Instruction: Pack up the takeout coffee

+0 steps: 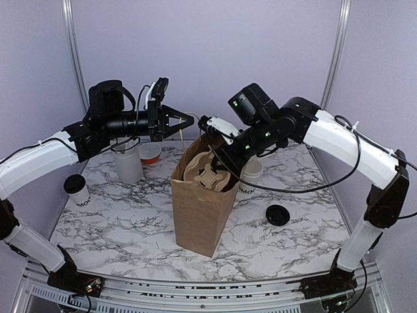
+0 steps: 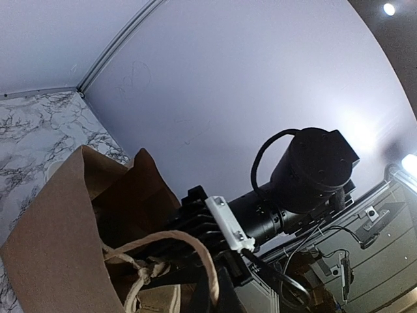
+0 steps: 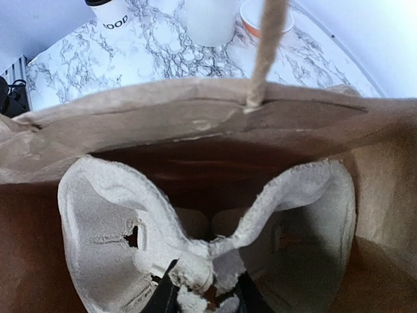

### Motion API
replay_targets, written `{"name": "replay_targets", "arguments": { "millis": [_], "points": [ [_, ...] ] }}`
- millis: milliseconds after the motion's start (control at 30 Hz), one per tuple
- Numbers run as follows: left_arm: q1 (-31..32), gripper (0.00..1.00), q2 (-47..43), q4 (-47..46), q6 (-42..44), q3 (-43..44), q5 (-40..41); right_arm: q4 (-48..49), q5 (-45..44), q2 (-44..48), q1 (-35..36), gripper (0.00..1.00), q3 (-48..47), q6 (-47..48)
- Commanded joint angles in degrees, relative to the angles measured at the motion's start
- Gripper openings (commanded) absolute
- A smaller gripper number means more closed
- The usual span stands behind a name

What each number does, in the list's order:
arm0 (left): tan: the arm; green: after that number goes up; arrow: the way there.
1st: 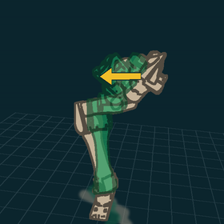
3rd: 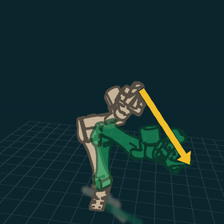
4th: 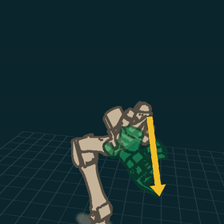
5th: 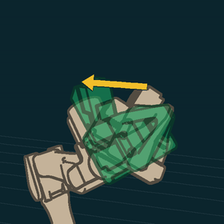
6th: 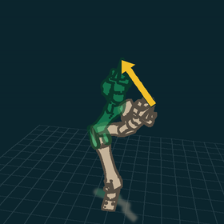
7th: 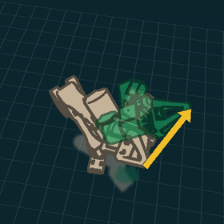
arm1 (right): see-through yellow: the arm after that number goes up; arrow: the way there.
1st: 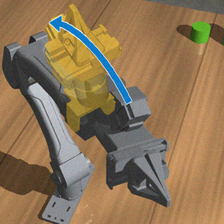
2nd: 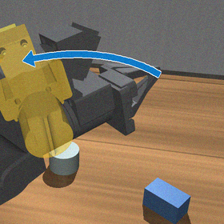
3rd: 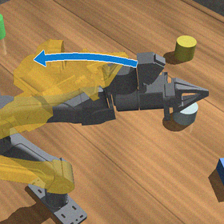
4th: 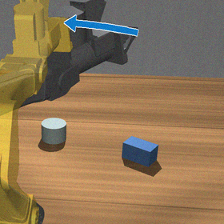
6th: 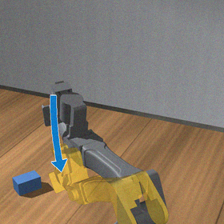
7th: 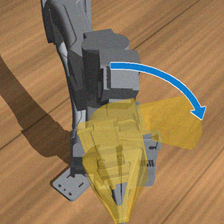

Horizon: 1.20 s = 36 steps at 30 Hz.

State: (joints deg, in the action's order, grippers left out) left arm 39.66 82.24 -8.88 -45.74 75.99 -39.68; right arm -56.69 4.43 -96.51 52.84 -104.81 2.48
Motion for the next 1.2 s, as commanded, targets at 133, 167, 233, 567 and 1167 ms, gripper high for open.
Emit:
{"name": "replay_targets", "arguments": {
  "millis": [133, 167, 233, 567, 1167],
  "points": [
    [-0.33, 0.00, -1.99, 3.42, 4.17, 0.38, 1.07, -1.75, -2.21, -3.00, 0.25, 0.21, -5.74, 1.88],
    [-0.29, 0.00, -2.00, 3.63, 4.35, 0.33, 1.21, -1.90, -2.16, -3.25, 0.26, 0.21, -5.94, 2.03],
    [-0.29, 0.00, -2.08, 3.91, 4.62, 0.44, 1.64, -2.07, -2.38, -3.33, 0.24, 0.21, -6.33, 2.26],
    [-0.28, 0.00, -1.82, 4.38, 5.11, 0.59, 1.90, -1.54, -1.28, -3.40, 0.57, 0.21, -7.08, 3.98],
    [-0.32, 0.00, -1.68, 4.22, 4.87, 0.75, 1.74, -0.53, -1.77, -3.16, 0.97, 0.38, -6.97, 4.80]
  ]
}}
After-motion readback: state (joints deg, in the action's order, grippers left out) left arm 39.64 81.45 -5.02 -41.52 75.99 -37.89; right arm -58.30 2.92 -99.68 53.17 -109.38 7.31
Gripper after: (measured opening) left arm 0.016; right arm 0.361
